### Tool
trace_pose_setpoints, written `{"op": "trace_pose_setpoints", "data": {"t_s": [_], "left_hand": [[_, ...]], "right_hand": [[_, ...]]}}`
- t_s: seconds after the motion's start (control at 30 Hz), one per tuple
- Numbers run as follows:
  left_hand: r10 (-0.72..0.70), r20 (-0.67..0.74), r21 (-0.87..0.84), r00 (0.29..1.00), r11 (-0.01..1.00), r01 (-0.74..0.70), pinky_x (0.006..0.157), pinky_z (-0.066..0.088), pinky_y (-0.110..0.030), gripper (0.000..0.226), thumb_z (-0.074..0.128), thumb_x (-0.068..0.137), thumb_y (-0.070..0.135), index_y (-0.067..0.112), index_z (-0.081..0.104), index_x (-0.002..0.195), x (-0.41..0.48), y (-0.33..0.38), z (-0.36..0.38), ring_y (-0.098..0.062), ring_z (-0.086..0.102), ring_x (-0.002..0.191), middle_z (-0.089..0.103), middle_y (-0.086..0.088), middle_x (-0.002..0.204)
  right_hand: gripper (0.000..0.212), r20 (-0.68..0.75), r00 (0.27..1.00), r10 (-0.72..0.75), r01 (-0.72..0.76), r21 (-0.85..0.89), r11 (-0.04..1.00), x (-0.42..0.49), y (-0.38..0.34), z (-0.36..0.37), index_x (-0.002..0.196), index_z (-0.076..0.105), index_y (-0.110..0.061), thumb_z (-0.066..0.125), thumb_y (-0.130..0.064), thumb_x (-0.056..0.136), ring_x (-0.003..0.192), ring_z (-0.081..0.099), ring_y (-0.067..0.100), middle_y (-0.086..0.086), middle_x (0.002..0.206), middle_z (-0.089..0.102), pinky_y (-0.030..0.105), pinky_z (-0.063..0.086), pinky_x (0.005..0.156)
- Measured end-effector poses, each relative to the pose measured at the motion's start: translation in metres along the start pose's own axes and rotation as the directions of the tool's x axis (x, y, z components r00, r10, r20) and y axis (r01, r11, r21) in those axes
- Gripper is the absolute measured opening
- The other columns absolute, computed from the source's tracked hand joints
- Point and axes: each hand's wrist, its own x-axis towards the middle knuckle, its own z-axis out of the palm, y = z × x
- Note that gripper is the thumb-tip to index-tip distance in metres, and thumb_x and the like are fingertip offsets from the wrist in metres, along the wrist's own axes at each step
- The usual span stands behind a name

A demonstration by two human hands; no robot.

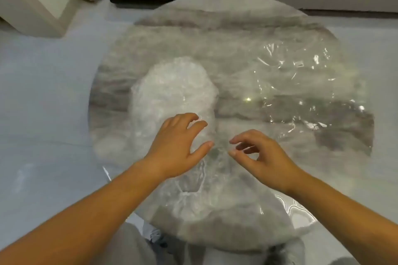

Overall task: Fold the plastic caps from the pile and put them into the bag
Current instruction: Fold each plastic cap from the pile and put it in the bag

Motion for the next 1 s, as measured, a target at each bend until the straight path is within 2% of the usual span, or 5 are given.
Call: {"op": "trace_pose_setpoints", "data": {"t_s": [0.23, 0.5, 0.7, 0.83, 1.0], "left_hand": [[0.3, -0.145, 0.266, 0.943, 0.93, -0.255, 0.085, 0.037, -0.035, 0.059, 0.049, 0.089, 0.07, 0.023, 0.068, 0.12, 0.027, -0.016, 0.037, -0.021, 0.053, 0.101, 0.06, -0.002, 0.114], [0.197, -0.104, 0.267, 0.975, 0.95, -0.164, 0.079, 0.049, -0.032, 0.065, 0.051, 0.084, 0.076, 0.03, 0.061, 0.129, 0.027, -0.009, 0.034, -0.017, 0.06, 0.101, 0.061, 0.006, 0.117], [0.167, -0.155, 0.163, 0.974, 0.976, -0.142, 0.076, 0.056, -0.039, 0.065, 0.048, 0.088, 0.073, 0.029, 0.05, 0.137, 0.003, 0.01, 0.028, -0.014, 0.063, 0.094, 0.051, 0.007, 0.127], [0.144, -0.155, 0.095, 0.977, 0.987, -0.13, 0.079, 0.056, -0.038, 0.071, 0.044, 0.089, 0.073, 0.029, 0.039, 0.145, -0.011, 0.019, 0.031, -0.012, 0.063, 0.093, 0.049, 0.007, 0.131], [0.222, -0.067, 0.155, 0.973, 0.965, -0.21, 0.085, 0.047, -0.029, 0.071, 0.048, 0.092, 0.067, 0.024, 0.038, 0.147, -0.03, 0.037, 0.043, -0.017, 0.056, 0.112, 0.045, 0.0, 0.141]], "right_hand": [[0.008, 0.06, 0.997, 0.054, -0.06, 0.112, 0.992, 0.02, 0.05, 0.035, 0.094, 0.077, -0.032, 0.075, -0.037, 0.088, 0.089, 0.068, 0.011, 0.002, 0.099, 0.068, 0.026, 0.054, 0.084], [0.032, 0.073, 0.99, 0.118, -0.119, 0.017, 0.993, 0.024, 0.051, 0.042, 0.082, 0.075, -0.005, 0.072, -0.035, 0.093, 0.059, 0.052, 0.005, 0.002, 0.068, 0.062, 0.013, 0.041, 0.057], [0.038, -0.016, 0.993, 0.115, -0.111, 0.141, 0.984, -0.006, 0.04, 0.032, 0.067, 0.072, -0.011, 0.071, -0.039, 0.093, 0.071, 0.067, 0.015, 0.004, 0.075, 0.074, 0.025, 0.056, 0.074], [0.044, -0.085, 0.99, 0.115, -0.101, 0.161, 0.982, -0.031, 0.046, 0.014, 0.081, 0.077, -0.003, 0.064, -0.043, 0.096, 0.076, 0.071, 0.018, 0.007, 0.079, 0.077, 0.031, 0.06, 0.081], [0.045, -0.173, 0.966, 0.191, -0.193, 0.005, 0.981, -0.066, 0.076, -0.001, 0.078, 0.075, -0.006, 0.063, -0.046, 0.096, 0.071, 0.067, 0.017, 0.001, 0.072, 0.074, 0.034, 0.057, 0.077]]}}
